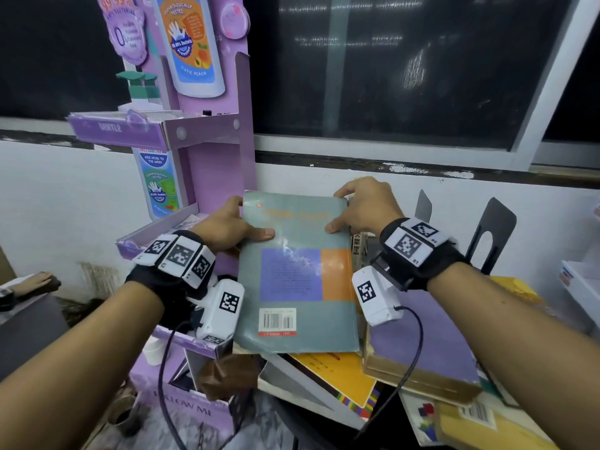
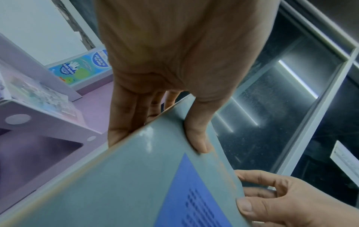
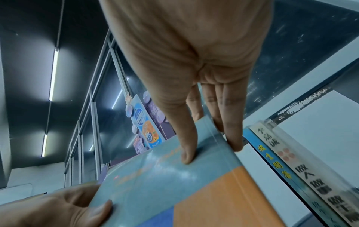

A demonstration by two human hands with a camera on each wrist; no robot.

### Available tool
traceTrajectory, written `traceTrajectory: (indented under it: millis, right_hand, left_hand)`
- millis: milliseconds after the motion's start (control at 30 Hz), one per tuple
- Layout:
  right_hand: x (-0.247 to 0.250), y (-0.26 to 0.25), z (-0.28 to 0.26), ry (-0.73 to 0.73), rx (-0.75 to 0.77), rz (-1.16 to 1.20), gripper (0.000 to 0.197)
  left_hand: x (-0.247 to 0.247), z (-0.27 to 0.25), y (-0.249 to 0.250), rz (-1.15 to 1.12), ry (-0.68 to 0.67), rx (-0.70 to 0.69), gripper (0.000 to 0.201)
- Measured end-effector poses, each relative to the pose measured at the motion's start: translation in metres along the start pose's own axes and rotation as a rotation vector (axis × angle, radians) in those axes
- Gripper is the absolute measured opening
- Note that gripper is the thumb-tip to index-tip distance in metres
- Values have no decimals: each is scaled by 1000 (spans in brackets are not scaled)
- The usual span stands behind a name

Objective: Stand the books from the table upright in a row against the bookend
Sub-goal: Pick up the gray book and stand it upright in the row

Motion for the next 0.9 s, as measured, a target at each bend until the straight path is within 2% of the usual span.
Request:
traceTrajectory:
  millis: [167,267,400,567,733,900]
  right_hand:
    - [32,-1,-5,147,59,101,58]
    - [52,0,-17,237,130,110,53]
    - [57,9,-27,274,196,191,57]
    - [40,19,-27,162,209,334,67]
    - [18,14,-18,-40,203,538,66]
    - [11,11,-9,-167,212,608,62]
  left_hand:
    - [-3,-6,30,-129,56,-193,67]
    - [-7,-7,40,-128,94,-290,72]
    - [-17,-3,43,-193,71,-374,70]
    - [-24,1,29,-357,88,-429,76]
    - [-23,7,18,-644,150,-416,56]
    - [-26,11,17,-666,181,-420,46]
Point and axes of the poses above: each hand's wrist, its own z-axis towards the middle knuckle, its own x-axis out of the back of the hand, y = z × x, the point moved 9 cm from there along z, towards the middle knuckle, and after that the axes turned 7 degrees about -y, right-handed, at the moved point
